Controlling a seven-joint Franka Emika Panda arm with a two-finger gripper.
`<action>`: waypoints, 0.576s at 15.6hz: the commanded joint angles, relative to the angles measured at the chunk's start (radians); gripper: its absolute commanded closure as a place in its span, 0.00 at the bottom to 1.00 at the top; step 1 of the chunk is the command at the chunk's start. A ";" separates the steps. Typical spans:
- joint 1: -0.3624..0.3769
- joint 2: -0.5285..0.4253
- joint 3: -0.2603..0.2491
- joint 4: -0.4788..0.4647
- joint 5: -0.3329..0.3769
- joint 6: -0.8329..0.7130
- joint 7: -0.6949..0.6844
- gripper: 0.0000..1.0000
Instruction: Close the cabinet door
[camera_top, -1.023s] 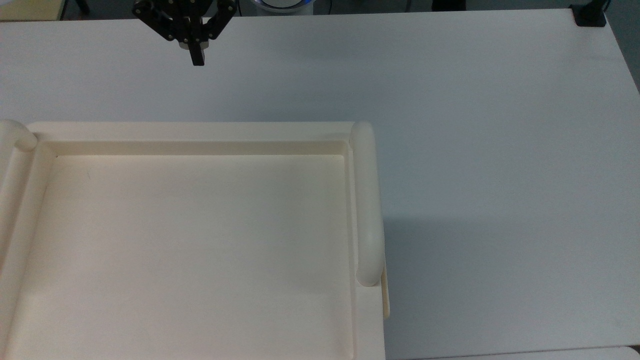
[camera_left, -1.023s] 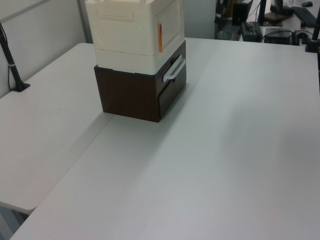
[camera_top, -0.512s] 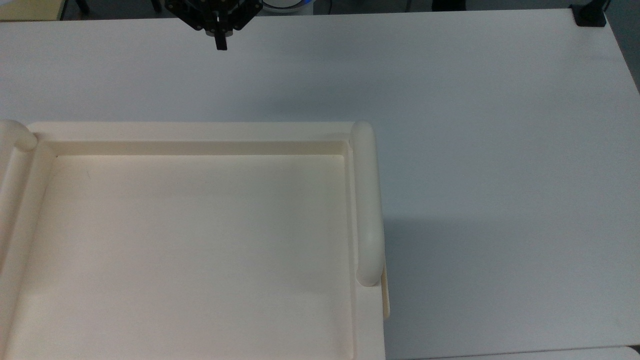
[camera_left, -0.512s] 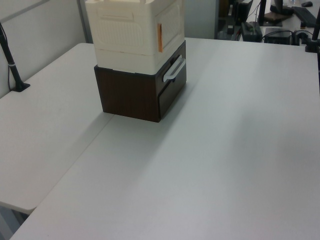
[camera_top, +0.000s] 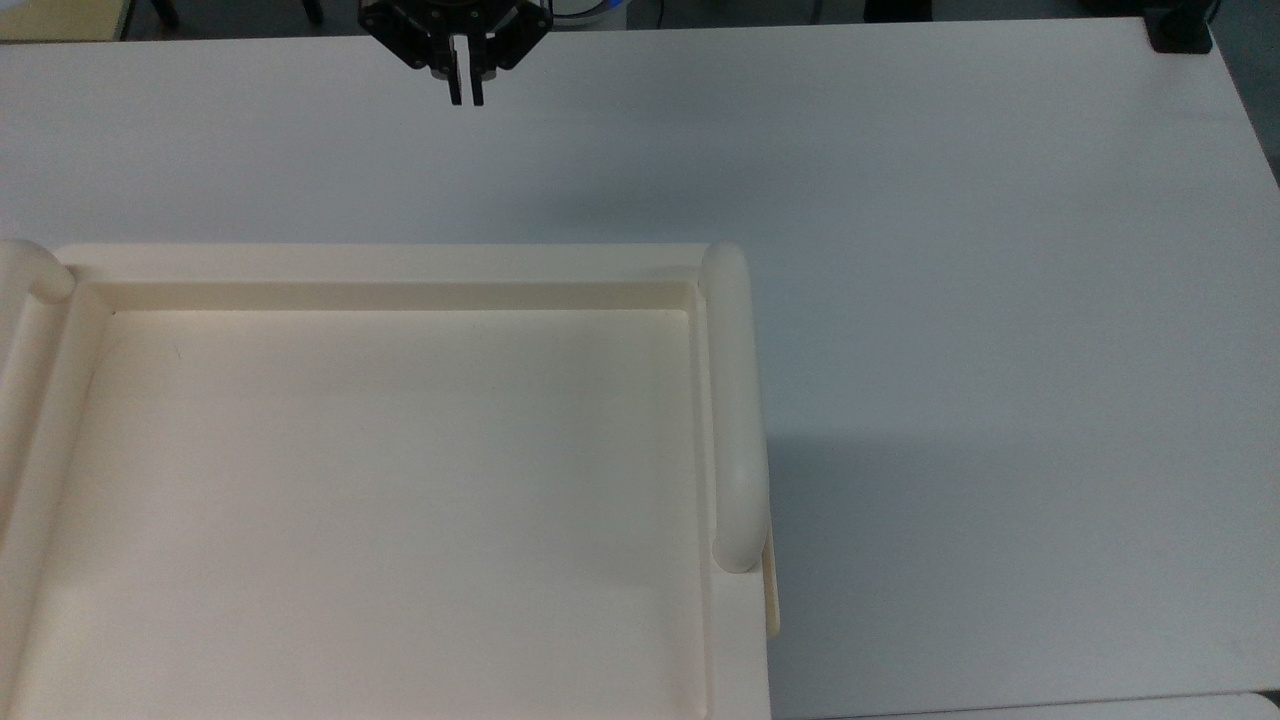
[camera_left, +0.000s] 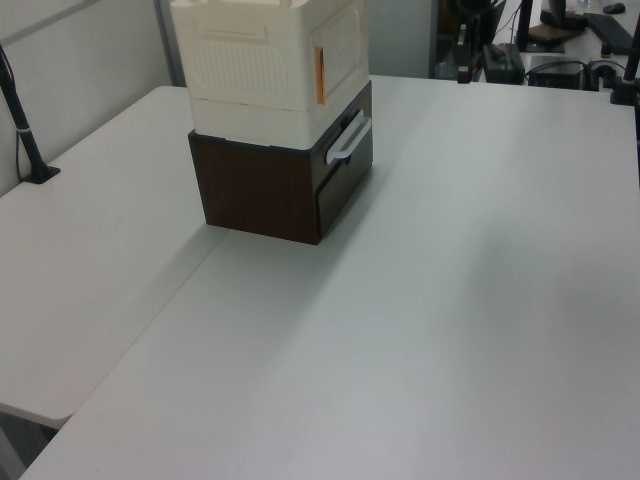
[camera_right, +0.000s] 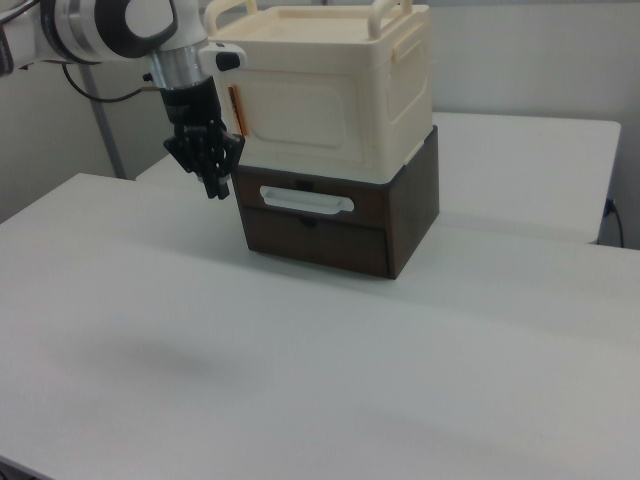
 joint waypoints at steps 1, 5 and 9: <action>0.011 -0.039 -0.008 -0.053 -0.008 0.031 0.051 0.45; 0.002 -0.034 -0.009 -0.053 -0.014 0.047 0.051 0.00; -0.002 -0.034 -0.017 -0.051 -0.016 0.059 0.053 0.00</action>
